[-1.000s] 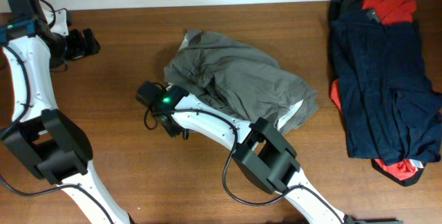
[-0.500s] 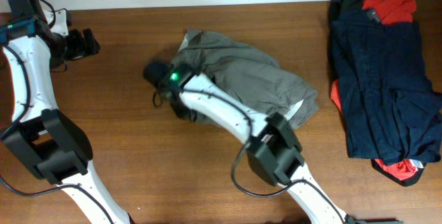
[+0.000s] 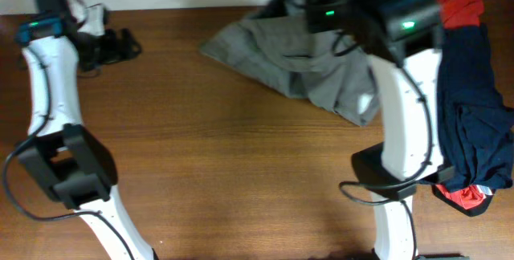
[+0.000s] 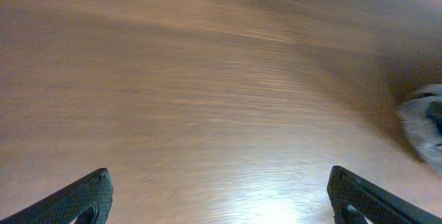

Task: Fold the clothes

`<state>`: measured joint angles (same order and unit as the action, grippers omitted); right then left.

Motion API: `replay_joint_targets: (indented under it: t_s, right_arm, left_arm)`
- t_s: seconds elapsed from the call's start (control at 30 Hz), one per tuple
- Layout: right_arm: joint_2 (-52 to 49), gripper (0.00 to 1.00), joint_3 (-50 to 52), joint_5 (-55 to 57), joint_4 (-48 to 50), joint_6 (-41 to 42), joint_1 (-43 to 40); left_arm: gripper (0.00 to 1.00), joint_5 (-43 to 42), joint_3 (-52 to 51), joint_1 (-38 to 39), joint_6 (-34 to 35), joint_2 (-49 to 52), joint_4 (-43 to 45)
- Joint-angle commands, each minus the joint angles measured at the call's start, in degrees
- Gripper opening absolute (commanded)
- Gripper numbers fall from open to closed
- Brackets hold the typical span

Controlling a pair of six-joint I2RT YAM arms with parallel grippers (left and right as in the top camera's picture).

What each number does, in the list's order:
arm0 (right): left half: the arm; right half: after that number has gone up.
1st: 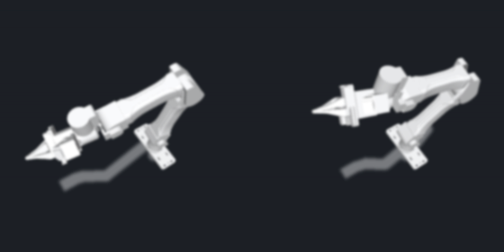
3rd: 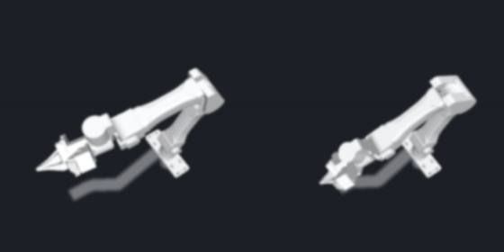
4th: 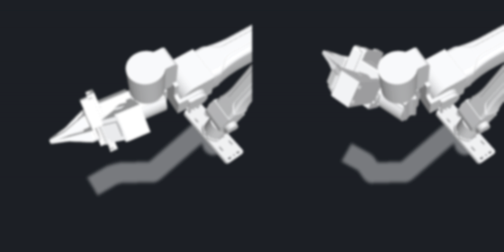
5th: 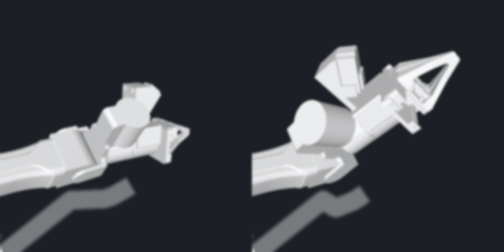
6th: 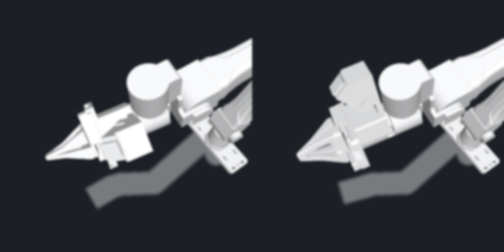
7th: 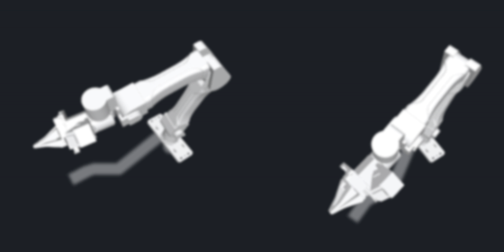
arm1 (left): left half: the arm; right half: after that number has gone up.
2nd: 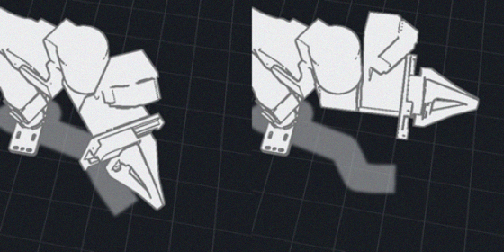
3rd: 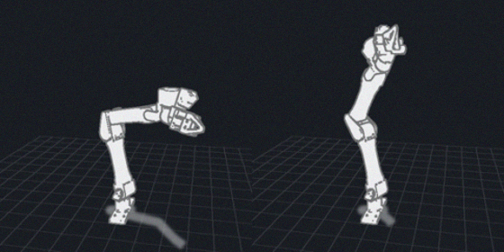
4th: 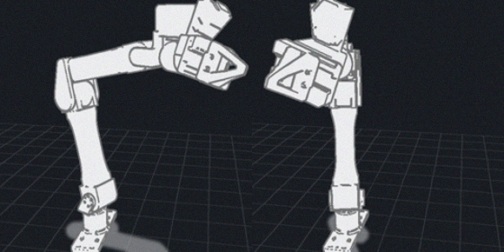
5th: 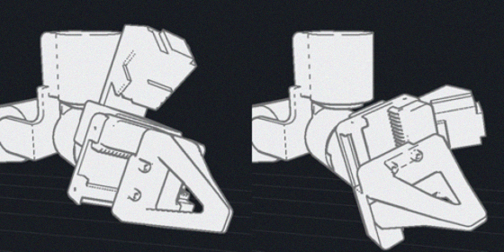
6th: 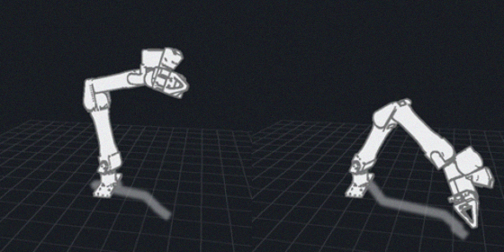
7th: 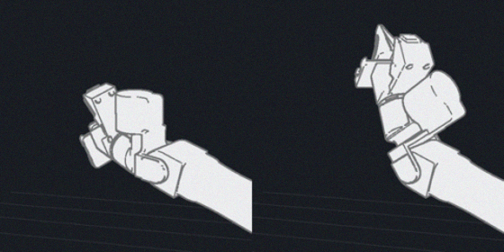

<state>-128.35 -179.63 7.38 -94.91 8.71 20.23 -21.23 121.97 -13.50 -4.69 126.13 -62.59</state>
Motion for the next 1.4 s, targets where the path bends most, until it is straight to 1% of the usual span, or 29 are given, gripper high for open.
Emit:
replay_joint_targets:
  t_s: [0.0, 0.03, 0.17, 0.23, 0.33, 0.5, 0.6, 0.67, 0.77, 0.87, 0.93, 1.07, 1.2, 1.27, 1.3, 1.33, 1.37]
  right_arm:
    - [0.1, 0.04, -0.2, -7.8, -1.7, -1.1, -3.9]
    - [0.1, 0.04, -0.2, -8.9, -2.3, -1.4, -5.2]
    - [0.1, 0.04, -0.2, -8.9, -2.4, -2.6, -6.0]
    - [0.1, 0.04, -0.2, -8.9, -2.4, -2.6, -6.0]
    - [0.1, 0.04, -0.2, -8.4, -2.4, -3.0, -6.1]
    - [0.1, 0.04, -0.2, -7.5, -2.4, -4.1, -6.1]
    - [0.0, 0.04, -0.2, -6.7, -2.4, -4.1, -6.1]
    - [0.0, 0.04, -0.2, -6.7, -2.4, -4.1, -6.1]
    - [0.0, 0.04, -0.2, -6.7, -2.4, -4.1, -6.1]
    - [0.0, 0.04, -0.2, -6.7, -2.3, -4.1, -6.1]
    - [0.0, 0.04, -0.2, -6.7, -2.2, -4.0, -6.1]
    - [0.0, 0.04, -0.2, -6.8, -2.2, -4.0, -6.1]
    - [0.0, 0.04, -0.2, -6.8, -2.2, -4.0, -6.1]
    - [0.0, 0.04, -0.2, -6.7, -2.1, -4.0, -6.1]
    - [0.0, 0.04, -0.2, -6.8, -2.1, -4.0, -6.1]
    - [0.0, 0.04, -0.2, -6.7, -2.0, -4.0, -6.1]
    - [0.0, 0.04, -0.2, -6.7, -1.9, -4.0, -6.1]
  left_arm:
    - [0.99, -3.2, -0.1, 7.2, -4.4, 0.4, 1.5]
    - [0.99, -3.2, -0.1, 10.3, -4.9, 0.5, 2.7]
    - [0.99, -3.3, -0.1, 16.8, -5.3, 0.8, 5.9]
    - [0.99, -5.6, -0.1, 20.2, -5.3, 1.8, 8.0]
    - [0.99, -7.1, -0.1, 22.1, -5.3, 4.5, 6.2]
    - [0.99, -8.0, -0.1, 21.4, -5.3, 6.8, 1.2]
    - [0.99, -9.9, -0.1, 18.7, -8.4, 6.0, -3.9]
    - [0.99, -11.7, -0.1, 16.5, -9.0, 5.9, -6.0]
    - [0.99, -19.0, -0.1, 13.8, -13.8, 6.1, -9.1]
    - [0.99, -19.5, -0.3, 14.0, -18.5, 6.2, -11.9]
    - [0.99, -19.3, -1.4, 14.6, -19.5, 6.3, -11.7]
    - [0.99, -19.4, -6.3, 16.0, -19.4, 6.9, -7.2]
    - [0.98, -19.5, -8.8, 17.2, -19.4, 9.3, -4.5]
    - [0.92, -19.5, -8.9, 17.2, -18.7, 10.0, -3.2]
    - [0.80, -19.5, -8.9, 17.1, -18.0, 10.1, -1.9]
    - [0.73, -19.5, -8.9, 17.1, -16.9, 10.2, -0.3]
    - [0.64, -19.5, -8.9, 17.1, -15.6, 10.2, 1.5]
